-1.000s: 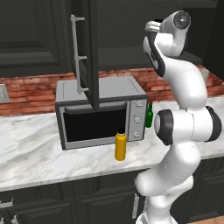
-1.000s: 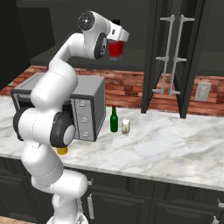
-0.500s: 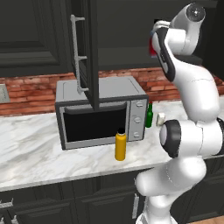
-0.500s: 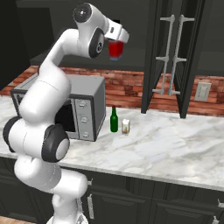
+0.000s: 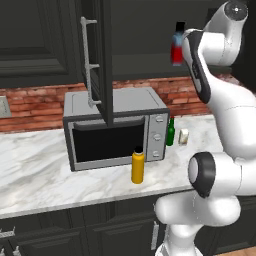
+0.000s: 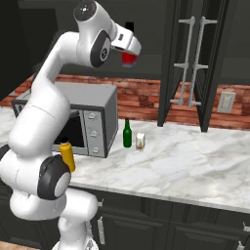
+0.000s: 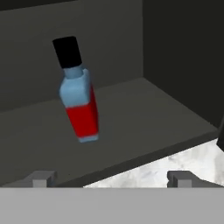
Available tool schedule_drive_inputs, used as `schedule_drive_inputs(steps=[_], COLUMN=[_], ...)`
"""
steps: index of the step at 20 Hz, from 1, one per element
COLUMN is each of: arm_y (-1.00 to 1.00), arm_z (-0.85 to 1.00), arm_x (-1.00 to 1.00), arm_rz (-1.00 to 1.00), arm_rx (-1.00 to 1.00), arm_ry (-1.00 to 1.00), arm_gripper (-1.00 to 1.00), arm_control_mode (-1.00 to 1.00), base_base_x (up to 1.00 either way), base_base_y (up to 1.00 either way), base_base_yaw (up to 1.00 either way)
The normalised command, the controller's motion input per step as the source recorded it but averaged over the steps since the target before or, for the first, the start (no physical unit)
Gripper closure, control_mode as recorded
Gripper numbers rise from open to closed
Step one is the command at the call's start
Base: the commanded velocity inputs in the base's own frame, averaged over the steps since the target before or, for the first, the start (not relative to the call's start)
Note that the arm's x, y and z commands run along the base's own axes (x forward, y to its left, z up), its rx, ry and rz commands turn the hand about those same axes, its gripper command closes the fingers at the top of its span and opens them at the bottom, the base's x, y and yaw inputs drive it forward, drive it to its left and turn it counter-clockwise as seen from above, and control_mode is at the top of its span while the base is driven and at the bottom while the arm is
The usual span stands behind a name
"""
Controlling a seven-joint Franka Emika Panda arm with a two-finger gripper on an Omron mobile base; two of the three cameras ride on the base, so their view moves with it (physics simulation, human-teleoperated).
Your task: Sort all alcoholic drinks to one cabinet, and non-alcoholic drinks to the other.
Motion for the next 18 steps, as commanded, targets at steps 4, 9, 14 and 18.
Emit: schedule_drive_inputs(steps=[4, 9, 14, 18], arm_y=[0.06, 0.15, 0.03, 0.00], arm_z=[-0.39, -0.43, -0.31, -0.23], arm_x=[-0.46, -0.28, -0.20, -0.13], arm_rz=[0.04, 0.07, 0.07, 0.05], arm_rx=[0.00, 0.00, -0.03, -0.02], arm_ry=[0.04, 0.05, 0.07, 0.06], arm_gripper=[-1.00, -1.00, -1.00, -1.00], arm_control_mode=[-1.00, -1.00, -1.00, -1.00], base_base_x=[0.00, 0.00, 0.00, 0.00], base_base_y=[0.00, 0.00, 0.00, 0.00], base_base_yaw=[0.00, 0.00, 0.00, 0.00])
